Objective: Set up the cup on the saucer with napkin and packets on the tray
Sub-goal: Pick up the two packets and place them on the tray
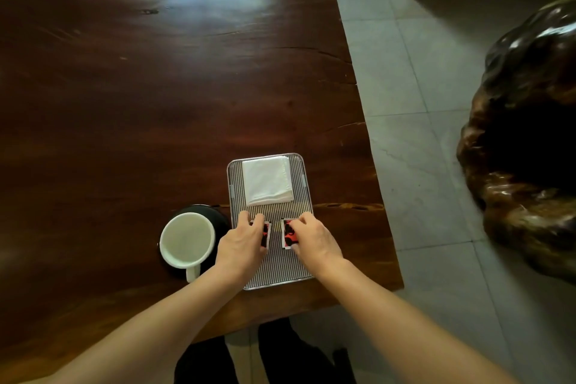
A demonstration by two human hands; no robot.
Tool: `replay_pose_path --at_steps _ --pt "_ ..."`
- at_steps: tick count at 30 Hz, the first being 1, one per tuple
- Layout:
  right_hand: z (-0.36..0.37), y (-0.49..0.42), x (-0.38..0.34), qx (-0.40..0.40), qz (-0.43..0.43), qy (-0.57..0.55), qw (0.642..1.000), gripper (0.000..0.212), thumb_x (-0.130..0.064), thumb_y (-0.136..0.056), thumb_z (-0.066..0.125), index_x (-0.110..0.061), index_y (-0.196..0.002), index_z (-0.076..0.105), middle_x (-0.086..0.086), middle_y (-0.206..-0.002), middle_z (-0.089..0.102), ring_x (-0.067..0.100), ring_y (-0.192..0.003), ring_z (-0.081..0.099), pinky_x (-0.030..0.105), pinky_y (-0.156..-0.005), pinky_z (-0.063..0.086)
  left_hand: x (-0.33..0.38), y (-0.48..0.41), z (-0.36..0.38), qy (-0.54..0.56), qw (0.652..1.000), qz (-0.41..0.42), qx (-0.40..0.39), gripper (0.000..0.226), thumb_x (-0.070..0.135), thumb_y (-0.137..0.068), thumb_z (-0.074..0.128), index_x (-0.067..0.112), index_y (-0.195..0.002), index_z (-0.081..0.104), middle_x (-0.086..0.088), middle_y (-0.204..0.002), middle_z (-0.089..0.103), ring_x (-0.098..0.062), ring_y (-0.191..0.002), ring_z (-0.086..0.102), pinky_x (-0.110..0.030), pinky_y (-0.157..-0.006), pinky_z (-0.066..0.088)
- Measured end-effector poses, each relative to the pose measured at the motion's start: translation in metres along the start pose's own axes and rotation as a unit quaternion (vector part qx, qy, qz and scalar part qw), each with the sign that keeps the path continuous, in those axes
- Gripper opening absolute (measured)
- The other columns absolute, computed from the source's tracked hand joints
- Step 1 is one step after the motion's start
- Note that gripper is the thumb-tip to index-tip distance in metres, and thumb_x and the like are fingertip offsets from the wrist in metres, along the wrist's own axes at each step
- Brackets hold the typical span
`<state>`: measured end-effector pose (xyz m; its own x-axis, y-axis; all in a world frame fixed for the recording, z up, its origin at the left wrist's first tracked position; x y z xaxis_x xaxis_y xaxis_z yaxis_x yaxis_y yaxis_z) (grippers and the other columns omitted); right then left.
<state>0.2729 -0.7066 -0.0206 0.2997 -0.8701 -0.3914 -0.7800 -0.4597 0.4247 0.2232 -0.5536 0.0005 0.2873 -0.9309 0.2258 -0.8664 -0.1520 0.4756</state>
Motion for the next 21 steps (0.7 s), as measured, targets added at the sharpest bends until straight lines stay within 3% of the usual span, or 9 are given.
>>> replay_pose_path --at_steps 21 --pt "0.007 0.008 0.003 0.039 -0.036 0.014 0.998 0.023 -0.004 -0.091 0.063 -0.012 -0.112 0.058 0.005 -0.117 0.051 0.025 -0.103 0.054 0.039 -0.077 0.057 -0.002 0.005 0.014 0.04 0.998 0.025 0.031 0.05 0.034 -0.088 0.072 0.011 -0.125 0.048 -0.008 -0.119 0.042 -0.031 -0.083 0.067 -0.037 -0.069 0.057"
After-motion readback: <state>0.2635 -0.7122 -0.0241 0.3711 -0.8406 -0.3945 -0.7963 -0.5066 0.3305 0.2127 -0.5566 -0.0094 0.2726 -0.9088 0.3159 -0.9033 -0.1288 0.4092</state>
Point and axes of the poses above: each hand's wrist, its own y-axis away from the middle knuckle, its own z-axis out of the palm, x = y × z, the point moved 1 cm from there along -y, towards the middle knuckle
